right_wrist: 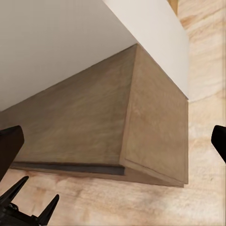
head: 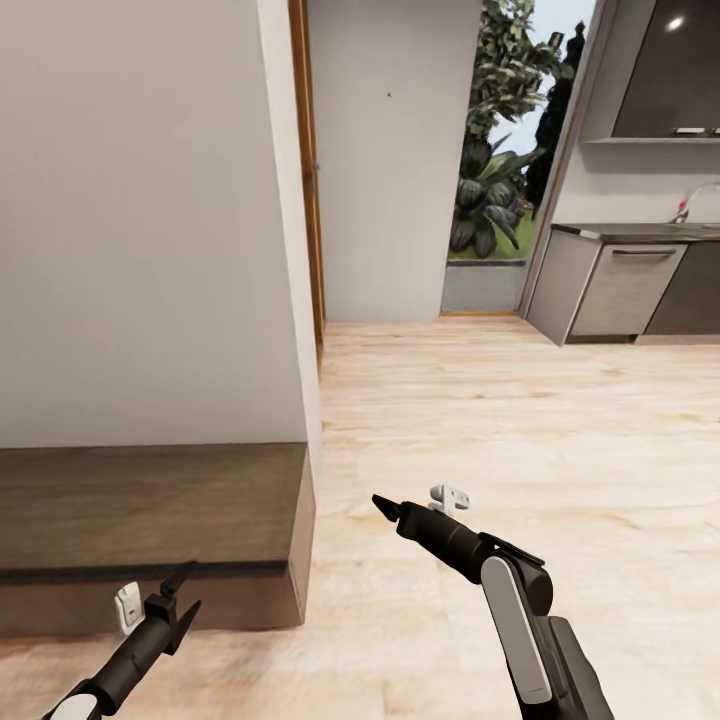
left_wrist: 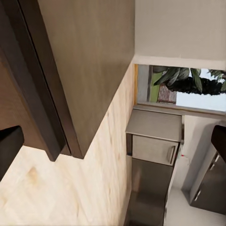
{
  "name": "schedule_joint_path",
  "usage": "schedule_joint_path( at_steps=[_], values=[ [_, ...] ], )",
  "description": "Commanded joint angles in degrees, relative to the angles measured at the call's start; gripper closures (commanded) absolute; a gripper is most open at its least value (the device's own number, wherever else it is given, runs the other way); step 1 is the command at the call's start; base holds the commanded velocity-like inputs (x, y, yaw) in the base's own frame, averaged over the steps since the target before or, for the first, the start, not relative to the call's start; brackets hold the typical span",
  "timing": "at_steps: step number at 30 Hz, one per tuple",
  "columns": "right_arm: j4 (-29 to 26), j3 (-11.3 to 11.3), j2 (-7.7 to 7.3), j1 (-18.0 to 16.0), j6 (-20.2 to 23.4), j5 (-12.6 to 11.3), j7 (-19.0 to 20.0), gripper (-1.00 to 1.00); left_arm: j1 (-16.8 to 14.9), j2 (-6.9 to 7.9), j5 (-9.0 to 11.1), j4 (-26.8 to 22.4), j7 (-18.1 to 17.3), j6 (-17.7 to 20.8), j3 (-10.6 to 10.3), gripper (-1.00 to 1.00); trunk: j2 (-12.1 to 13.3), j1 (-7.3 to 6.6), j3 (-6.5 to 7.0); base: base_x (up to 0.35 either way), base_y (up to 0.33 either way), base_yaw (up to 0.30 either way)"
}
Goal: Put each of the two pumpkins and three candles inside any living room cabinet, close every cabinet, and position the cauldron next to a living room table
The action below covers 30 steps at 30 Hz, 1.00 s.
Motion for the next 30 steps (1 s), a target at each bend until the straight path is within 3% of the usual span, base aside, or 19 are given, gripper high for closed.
schedule_joint_path(
  at_steps=[1,14,30],
  values=[
    [0.0,-0.1,0.01,0.0,0.2,0.3,0.3,-1.00,0.0,-0.01,0.3,0.0,0.0,0.5,0.1,-1.00,0.0,0.00,-0.05,0.091,-0.028,0.000],
    [0.0,0.0,0.24,0.0,0.2,0.8,0.0,-1.00,0.0,-0.06,0.3,0.0,0.0,0.3,0.1,-1.00,0.0,0.00,-0.03,0.169,-0.045,0.008],
    [0.1,1.5,0.02,0.0,0.1,0.9,0.1,-1.00,0.0,-0.10,0.3,0.0,-0.1,0.2,0.1,-1.00,0.0,0.00,0.35,0.036,0.019,0.242]
  ],
)
